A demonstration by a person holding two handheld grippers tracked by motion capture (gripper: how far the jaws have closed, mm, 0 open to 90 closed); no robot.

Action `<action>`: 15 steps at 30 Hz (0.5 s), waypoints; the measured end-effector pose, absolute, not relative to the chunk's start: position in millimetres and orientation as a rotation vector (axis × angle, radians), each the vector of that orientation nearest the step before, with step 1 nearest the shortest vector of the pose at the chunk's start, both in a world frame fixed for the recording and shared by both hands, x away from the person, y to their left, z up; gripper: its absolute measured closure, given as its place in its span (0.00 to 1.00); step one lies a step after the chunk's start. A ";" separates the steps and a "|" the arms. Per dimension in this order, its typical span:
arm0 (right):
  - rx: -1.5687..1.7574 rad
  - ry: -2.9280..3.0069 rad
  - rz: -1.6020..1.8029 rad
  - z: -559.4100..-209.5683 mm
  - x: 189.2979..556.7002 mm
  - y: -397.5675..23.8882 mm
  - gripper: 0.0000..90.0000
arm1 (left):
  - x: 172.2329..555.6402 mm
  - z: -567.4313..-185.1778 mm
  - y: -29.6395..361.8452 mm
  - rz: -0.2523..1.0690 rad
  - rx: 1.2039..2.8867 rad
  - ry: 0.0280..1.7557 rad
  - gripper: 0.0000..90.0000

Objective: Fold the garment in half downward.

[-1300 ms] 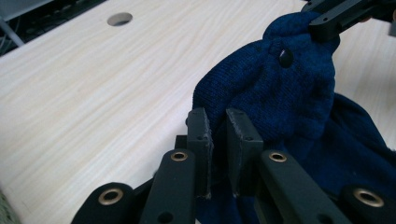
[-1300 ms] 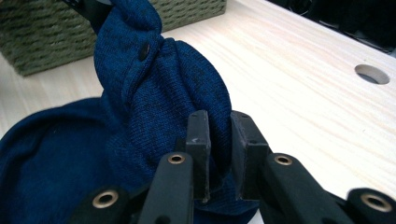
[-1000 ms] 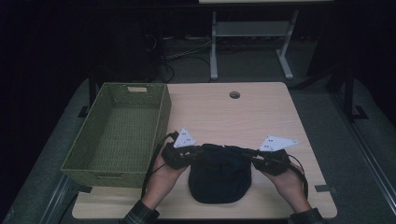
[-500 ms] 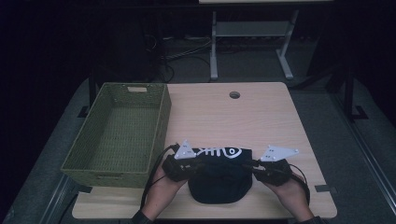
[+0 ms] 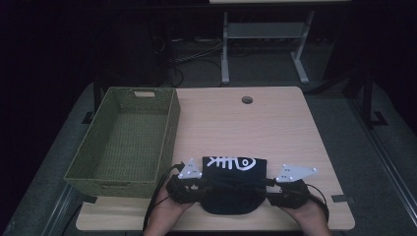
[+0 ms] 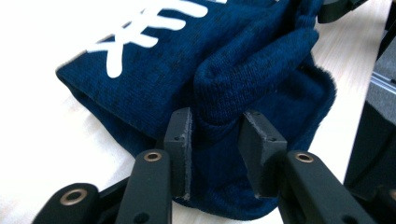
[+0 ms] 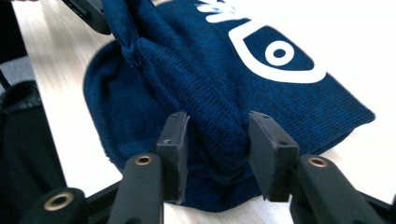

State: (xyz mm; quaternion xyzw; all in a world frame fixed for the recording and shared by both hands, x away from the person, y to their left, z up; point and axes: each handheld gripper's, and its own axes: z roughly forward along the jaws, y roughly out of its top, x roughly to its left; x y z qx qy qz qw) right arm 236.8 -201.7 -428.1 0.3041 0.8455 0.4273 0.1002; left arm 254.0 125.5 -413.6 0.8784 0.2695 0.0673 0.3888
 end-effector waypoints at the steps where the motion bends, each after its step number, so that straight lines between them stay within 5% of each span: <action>1: 0.902 2.496 1.276 -426.4 236.2 -202.9 0.64 | 253.5 -411.1 125.5 0.175 2.221 0.690 0.71; 10: 0.912 2.412 1.379 -399.9 237.2 -220.7 0.66 | 256.9 -375.8 128.1 0.229 2.148 0.655 0.74; 15: 0.913 2.424 1.364 -401.9 248.3 -222.5 0.87 | 271.9 -370.3 120.3 0.240 2.144 0.667 0.91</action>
